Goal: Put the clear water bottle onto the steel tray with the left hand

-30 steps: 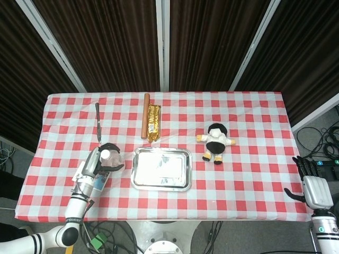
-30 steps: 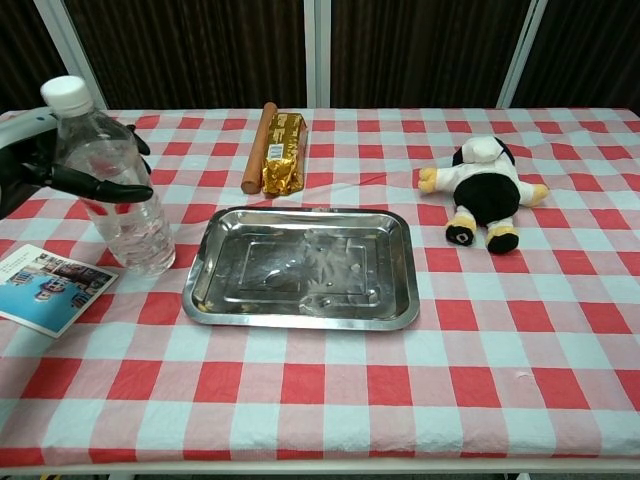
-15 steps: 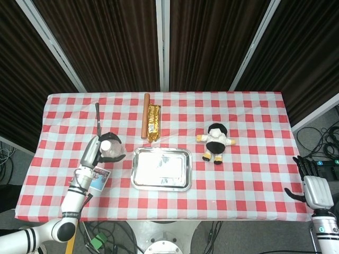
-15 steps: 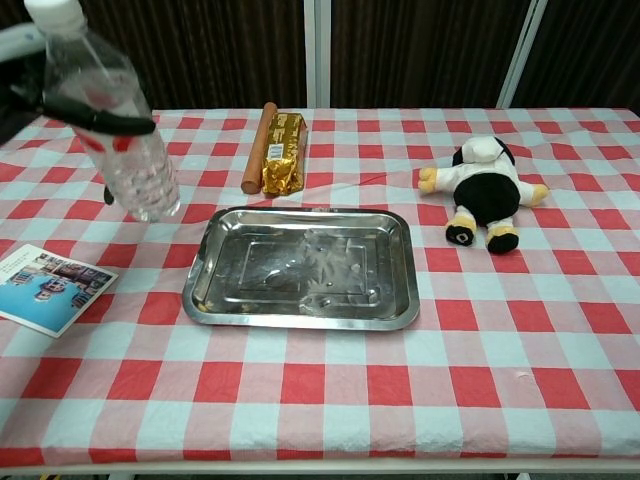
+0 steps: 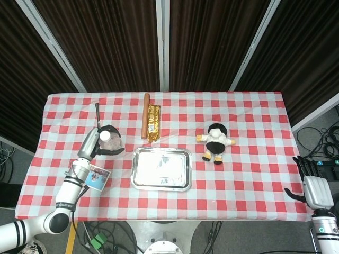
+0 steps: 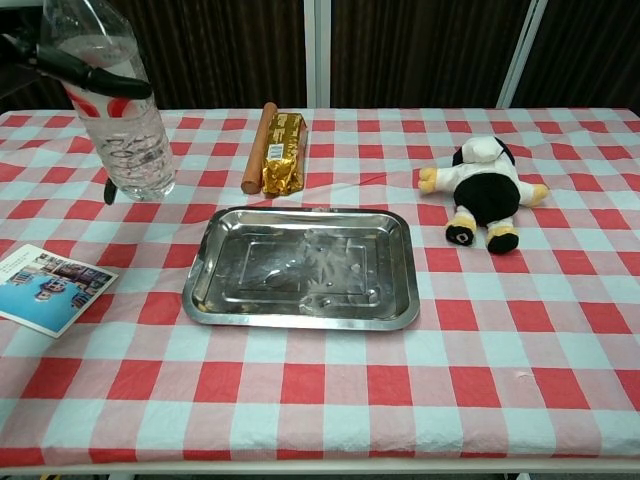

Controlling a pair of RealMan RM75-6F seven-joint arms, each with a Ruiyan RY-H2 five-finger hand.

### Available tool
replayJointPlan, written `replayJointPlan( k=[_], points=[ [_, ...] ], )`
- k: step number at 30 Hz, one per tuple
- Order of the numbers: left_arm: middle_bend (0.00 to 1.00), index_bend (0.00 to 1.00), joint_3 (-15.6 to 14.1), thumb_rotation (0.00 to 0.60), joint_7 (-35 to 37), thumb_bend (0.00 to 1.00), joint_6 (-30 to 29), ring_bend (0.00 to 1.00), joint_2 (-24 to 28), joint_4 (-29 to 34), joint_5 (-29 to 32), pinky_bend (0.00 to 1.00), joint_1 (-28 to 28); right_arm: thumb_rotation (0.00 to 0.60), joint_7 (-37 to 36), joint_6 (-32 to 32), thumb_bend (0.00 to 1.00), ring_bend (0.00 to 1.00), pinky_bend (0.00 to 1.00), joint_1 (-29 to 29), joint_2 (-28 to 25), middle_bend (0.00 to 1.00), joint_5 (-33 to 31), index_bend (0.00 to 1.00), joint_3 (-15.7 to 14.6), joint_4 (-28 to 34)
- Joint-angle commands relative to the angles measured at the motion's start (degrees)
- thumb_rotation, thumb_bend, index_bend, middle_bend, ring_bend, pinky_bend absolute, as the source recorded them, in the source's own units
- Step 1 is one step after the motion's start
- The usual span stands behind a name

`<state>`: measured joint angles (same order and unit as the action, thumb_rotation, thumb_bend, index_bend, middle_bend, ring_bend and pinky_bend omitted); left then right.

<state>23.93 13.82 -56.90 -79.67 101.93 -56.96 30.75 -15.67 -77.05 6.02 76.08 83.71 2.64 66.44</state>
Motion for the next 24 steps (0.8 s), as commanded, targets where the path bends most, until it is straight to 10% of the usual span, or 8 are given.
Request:
replayJointPlan(
  k=[1, 8, 24],
  points=[
    [0.66, 0.59, 4.4, 0.600, 0.0, 0.20, -2.4, 0.44, 2.6, 3.7, -4.4, 0.42, 1.7, 0.600, 0.3, 0.7, 0.12, 0.00, 0.00, 0.2, 0.3, 0.04, -0.1, 0.07, -0.2, -0.2],
    [0.65, 0.59, -4.6, 0.600, 1.5, 0.20, 2.1, 0.44, 0.4, -1.7, 1.9, 0.42, -1.1, 0.600, 0.0, 0.2, 0.12, 0.00, 0.00, 0.1, 0.2, 0.04, 0.0, 0.07, -0.1, -0.4],
    [0.64, 0.57, 1.5, 0.600, -2.2, 0.20, 5.1, 0.44, -1.1, 5.1, 4.3, 0.44, 9.1, 0.600, 0.5, 1.1, 0.12, 0.00, 0.00, 0.2, 0.7, 0.04, -0.9, 0.07, 0.2, -1.1]
  ],
)
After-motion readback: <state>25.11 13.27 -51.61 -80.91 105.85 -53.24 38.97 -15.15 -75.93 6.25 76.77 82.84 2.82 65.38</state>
